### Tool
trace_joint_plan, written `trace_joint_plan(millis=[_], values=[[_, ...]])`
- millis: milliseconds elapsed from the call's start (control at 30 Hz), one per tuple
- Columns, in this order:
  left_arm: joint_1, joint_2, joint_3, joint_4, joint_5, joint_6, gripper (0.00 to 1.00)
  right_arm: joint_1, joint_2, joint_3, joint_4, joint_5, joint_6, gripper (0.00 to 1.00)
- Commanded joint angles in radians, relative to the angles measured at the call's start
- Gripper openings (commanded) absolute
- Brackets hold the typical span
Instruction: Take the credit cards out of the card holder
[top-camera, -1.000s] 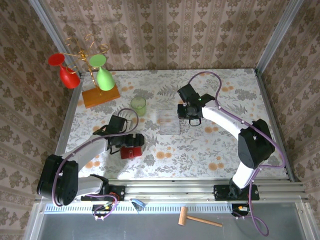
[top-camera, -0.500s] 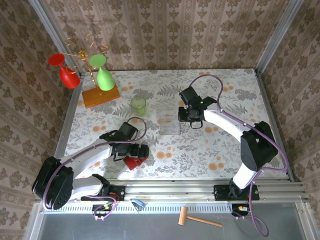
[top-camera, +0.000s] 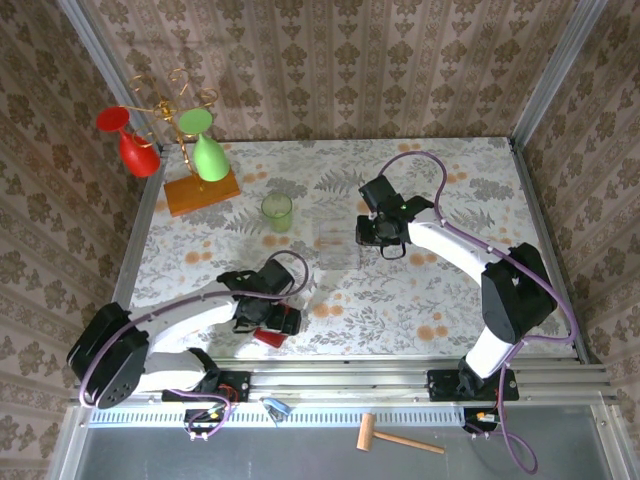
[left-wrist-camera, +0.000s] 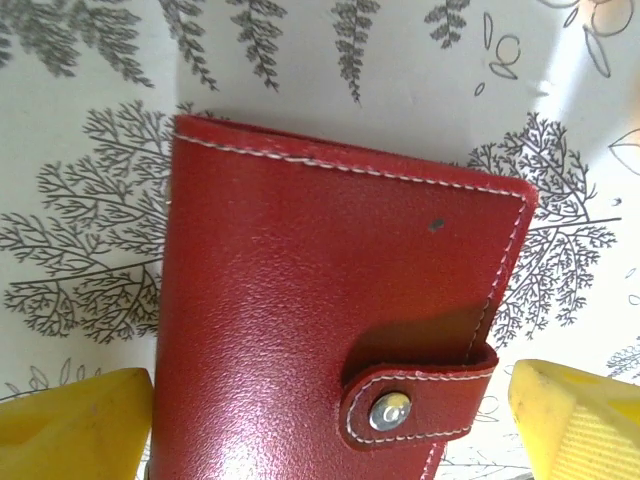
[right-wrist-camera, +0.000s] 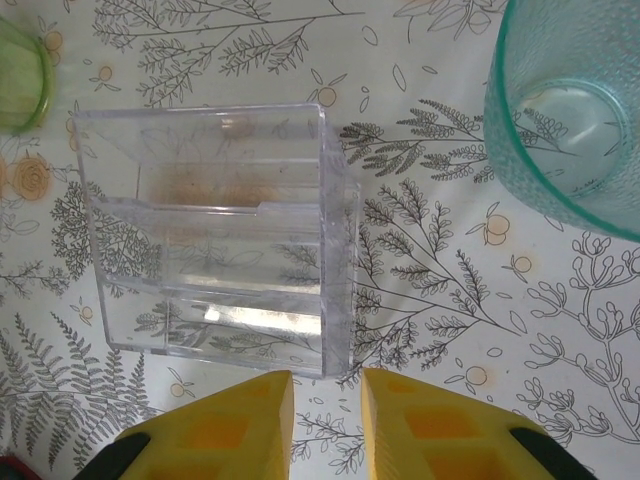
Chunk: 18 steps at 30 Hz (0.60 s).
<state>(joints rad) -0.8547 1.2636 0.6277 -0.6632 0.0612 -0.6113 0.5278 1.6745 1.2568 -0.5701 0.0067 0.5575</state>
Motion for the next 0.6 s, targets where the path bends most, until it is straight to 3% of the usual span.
trace_joint_plan(millis=[0,267,567], values=[[-0.029,0.055,0.053,-0.043,-0.019,-0.020,0.91,-0.005,-0.030,-0.022,0.009,-0.016,0.018,0.24],[-0.075,0.156,0.108,-0.040,-0.018,-0.035,0.84,-0.005,-0.045,-0.048,0.017,-0.011,0.018,0.24],[-0.104,0.167,0.182,-0.042,-0.040,-0.088,0.80,-0.013,-0.064,-0.068,0.028,-0.016,0.001,0.24]])
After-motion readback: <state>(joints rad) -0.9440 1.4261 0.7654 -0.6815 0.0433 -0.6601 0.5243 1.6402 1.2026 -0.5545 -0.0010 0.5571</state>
